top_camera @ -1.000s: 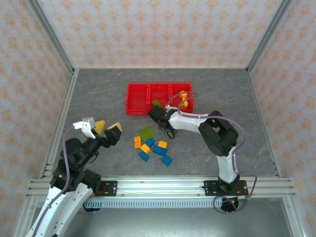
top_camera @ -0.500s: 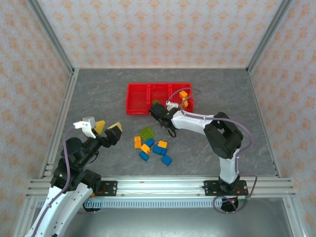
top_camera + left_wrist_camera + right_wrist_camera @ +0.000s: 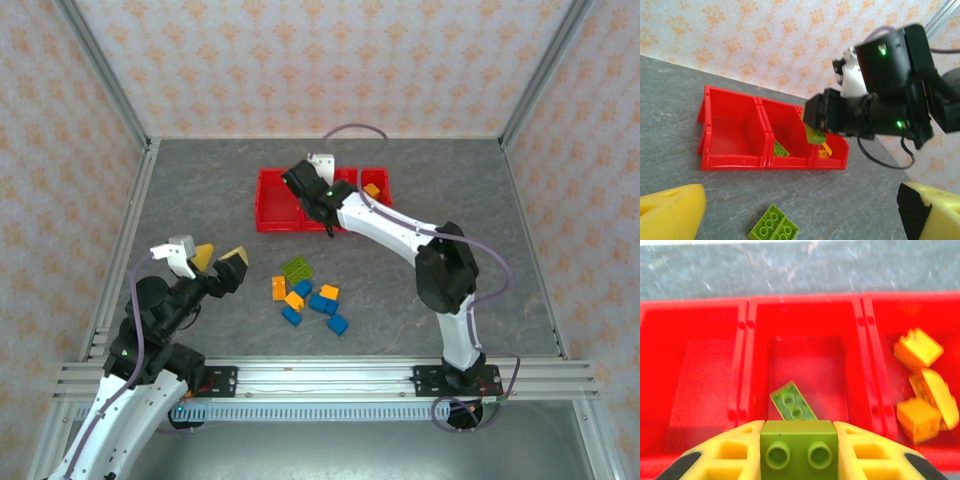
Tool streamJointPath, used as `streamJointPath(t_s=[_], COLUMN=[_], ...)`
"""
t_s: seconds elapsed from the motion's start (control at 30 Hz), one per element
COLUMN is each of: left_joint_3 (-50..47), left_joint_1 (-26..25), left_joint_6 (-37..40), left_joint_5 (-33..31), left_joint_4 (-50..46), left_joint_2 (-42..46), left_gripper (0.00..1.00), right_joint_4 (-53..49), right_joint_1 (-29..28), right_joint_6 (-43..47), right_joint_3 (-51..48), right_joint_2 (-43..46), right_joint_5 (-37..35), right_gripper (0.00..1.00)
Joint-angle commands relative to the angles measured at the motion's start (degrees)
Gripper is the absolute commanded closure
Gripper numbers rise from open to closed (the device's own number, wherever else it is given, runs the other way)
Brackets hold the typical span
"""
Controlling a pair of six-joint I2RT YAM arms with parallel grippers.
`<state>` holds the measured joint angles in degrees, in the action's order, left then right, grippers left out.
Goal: Sort the legos into containers by color
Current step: Pick up the lego from the center of the table, then place the lego in the container.
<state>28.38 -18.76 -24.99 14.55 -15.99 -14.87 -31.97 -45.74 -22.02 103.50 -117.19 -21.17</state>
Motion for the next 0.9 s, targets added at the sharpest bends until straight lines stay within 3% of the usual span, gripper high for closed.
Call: streamJointPath(t_s=[0.0, 0.17, 0.3, 0.4, 0.63, 0.87], left_joint_3=[-0.04, 0.01, 0.14, 0.10, 0.35, 0.20], left_joint_1=[-0.48, -0.48, -0.48, -0.48, -0.48, -0.48], left_joint_6=[1.01, 1.00, 1.00, 1.04, 0.94, 0.85], left_joint_5=[-0.56, -0.70, -0.92, -1.01, -1.79, -2.46], left_joint_4=[1.05, 0.87, 0.61, 0.70, 0.34, 0.43], left_joint_2=[-0.21, -0.85, -1.46, -1.56, -1.79, 0.07], left_gripper=[0.01, 0.01, 0.01, 0.01, 0.01, 0.01], right_joint_4=[-3.42, -4.16, -4.96, -5.21, -5.62, -1.20], right_joint_1=[2.22, 5.66, 7.73, 7.99, 7.94, 7.75], right_joint_6=[7.01, 9.15, 8.85, 8.52, 5.85, 2.46], right_joint_3=[6.98, 13.95, 16.14, 15.75, 10.80, -5.06], right_joint_2=[-6.29, -12.41, -14.37, -13.74, -6.73, 8.09], right_joint_5=[-1.36, 0.97, 3.59, 4.45, 6.29, 14.41], right_gripper=[0.70, 0.67, 0.51, 0.32, 0.16, 0.08])
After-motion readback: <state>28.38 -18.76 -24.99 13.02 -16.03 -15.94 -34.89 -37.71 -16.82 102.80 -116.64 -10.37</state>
